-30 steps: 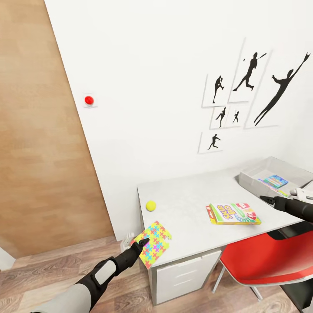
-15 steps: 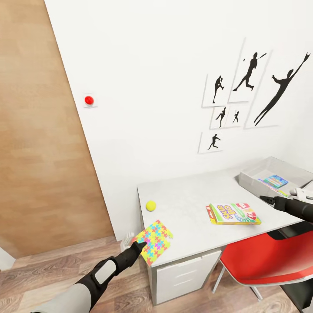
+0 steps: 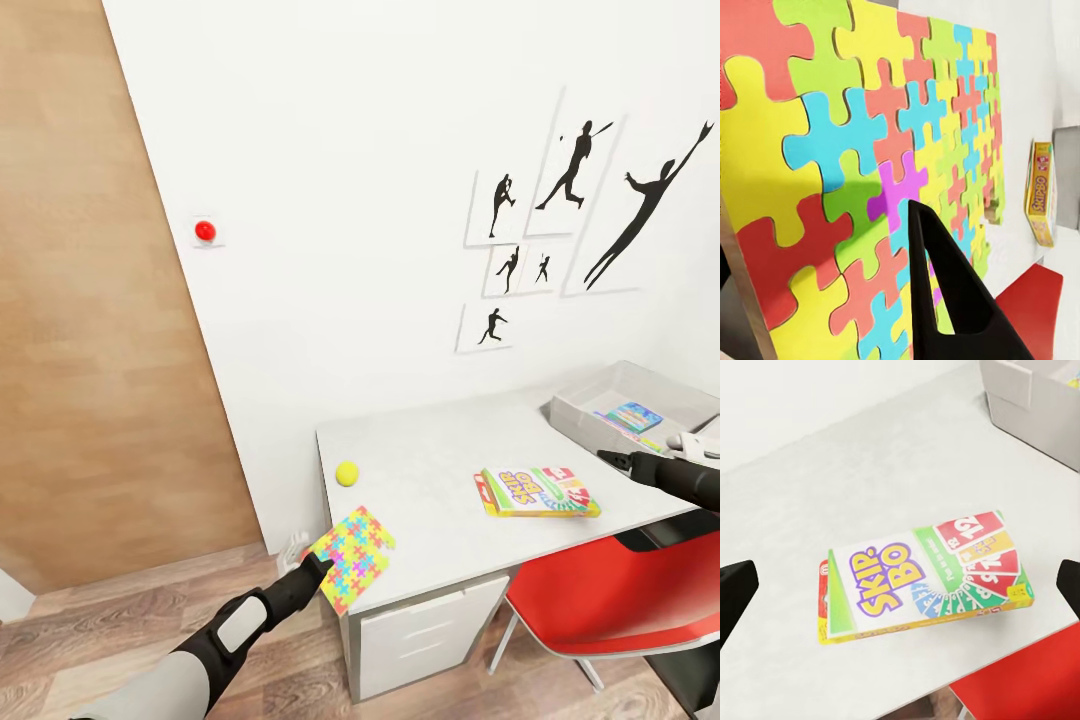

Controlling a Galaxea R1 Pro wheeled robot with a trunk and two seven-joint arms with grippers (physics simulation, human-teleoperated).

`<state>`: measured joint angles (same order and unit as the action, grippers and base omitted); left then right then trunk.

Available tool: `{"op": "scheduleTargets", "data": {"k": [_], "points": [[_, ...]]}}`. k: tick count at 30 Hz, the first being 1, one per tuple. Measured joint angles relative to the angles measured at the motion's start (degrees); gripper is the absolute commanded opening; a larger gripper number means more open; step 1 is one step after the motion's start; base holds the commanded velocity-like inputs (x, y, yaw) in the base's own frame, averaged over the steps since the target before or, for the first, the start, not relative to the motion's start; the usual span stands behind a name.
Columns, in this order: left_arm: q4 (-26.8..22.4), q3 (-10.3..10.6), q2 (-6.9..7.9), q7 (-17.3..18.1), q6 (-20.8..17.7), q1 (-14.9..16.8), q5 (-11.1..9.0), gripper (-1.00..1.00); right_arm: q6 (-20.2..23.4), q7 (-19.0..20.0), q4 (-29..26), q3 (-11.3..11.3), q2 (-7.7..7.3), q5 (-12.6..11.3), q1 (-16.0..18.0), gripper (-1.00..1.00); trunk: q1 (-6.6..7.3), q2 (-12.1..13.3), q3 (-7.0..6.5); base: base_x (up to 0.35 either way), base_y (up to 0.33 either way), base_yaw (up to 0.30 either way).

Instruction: Put all the toys in the child's room - the three board games (two on the bed and one on the table), the two jigsaw puzzles on the table, and the tennis ball on the table - inside the toy box on the table in the child's room.

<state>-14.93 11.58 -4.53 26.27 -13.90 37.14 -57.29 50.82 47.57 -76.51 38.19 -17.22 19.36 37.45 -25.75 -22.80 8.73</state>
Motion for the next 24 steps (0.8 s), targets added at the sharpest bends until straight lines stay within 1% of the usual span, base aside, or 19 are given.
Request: {"op": "scheduleTargets", "data": {"k": [8, 15, 24], "points": [[-0.20, 0.04, 0.03, 0.87, 0.11, -0.02, 0.19, -1.00, 0.00, 0.00, 0.00, 0.05, -0.15, -0.02, 0.00, 1.00, 0.00, 0.00, 0.00, 0.000, 0.000, 0.000], [-0.97, 0.39, 0.03, 4.21, 0.13, -0.02, 0.35, -1.00, 0.00, 0.04, 0.00, 0.12, -0.48, -0.13, -0.05, 1.00, 0.00, 0.00, 0.00, 0.000, 0.000, 0.000], [-1.93, 0.76, 0.03, 6.62, 0.16, -0.02, 0.74, -1.00, -0.06, 0.14, 0.00, 0.44, -0.70, -0.18, -0.77, 1.00, 0.00, 0.00, 0.00, 0.000, 0.000, 0.000]]}}
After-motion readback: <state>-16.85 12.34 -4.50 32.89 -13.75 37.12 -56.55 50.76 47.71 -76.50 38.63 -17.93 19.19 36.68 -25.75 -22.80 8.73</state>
